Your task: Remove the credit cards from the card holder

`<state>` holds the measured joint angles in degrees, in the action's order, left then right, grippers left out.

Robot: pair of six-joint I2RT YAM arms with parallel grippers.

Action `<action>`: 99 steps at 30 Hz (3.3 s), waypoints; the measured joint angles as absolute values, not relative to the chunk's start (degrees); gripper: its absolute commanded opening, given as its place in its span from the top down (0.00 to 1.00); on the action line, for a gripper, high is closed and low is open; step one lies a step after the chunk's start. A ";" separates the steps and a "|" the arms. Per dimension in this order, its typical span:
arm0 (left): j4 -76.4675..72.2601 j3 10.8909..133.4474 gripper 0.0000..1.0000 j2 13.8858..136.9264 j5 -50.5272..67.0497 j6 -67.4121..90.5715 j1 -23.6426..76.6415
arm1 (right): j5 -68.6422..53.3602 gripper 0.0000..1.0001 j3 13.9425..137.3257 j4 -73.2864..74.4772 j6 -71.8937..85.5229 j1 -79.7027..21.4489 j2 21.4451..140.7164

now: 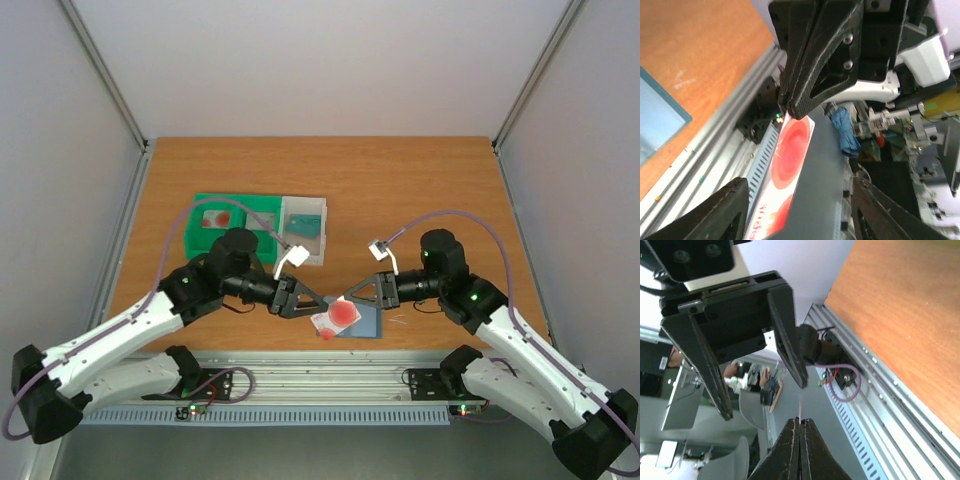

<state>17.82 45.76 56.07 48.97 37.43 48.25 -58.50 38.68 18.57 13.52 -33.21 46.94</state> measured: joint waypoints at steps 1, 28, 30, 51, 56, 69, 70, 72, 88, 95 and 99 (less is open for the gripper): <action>17.85 46.13 0.34 55.05 47.11 38.13 48.25 | -57.25 0.99 38.50 18.06 14.37 -33.21 45.98; 12.01 42.96 0.39 45.69 21.21 57.76 48.25 | -28.53 0.99 32.05 -14.33 43.00 -33.21 44.60; 10.70 42.52 0.51 46.54 20.97 58.87 48.25 | -28.38 0.99 31.92 -15.51 43.92 -33.21 44.62; 4.62 40.71 0.99 48.49 19.03 60.58 48.25 | -29.85 0.59 24.99 -21.37 47.62 -33.47 45.36; 6.98 42.41 1.00 49.98 19.55 57.49 46.70 | -30.55 0.27 24.75 -18.28 45.98 -33.47 43.62; 19.35 50.65 0.99 53.34 27.40 48.38 29.74 | -29.89 0.01 26.15 0.51 36.14 -33.47 32.08; 21.63 51.83 0.99 53.56 27.81 47.07 28.23 | -29.67 0.01 26.20 1.61 35.57 -33.47 31.42; 25.41 54.06 0.99 53.89 28.14 44.27 26.15 | -29.45 0.01 26.20 3.64 34.63 -33.47 30.28; 50.63 62.11 1.00 62.65 27.81 23.44 4.80 | -29.95 0.02 30.61 13.98 28.88 -33.47 30.74; 53.23 64.16 1.00 66.54 25.93 17.85 -3.95 | -30.46 0.02 30.81 15.27 28.18 -33.47 30.68; 53.41 65.80 1.00 72.20 25.28 15.09 -7.53 | -31.53 0.02 31.79 15.94 28.10 -33.47 30.81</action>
<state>53.41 65.80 72.20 25.28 15.09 -7.53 -31.53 31.79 15.94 28.10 -33.47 30.81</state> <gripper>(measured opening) 0.007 0.985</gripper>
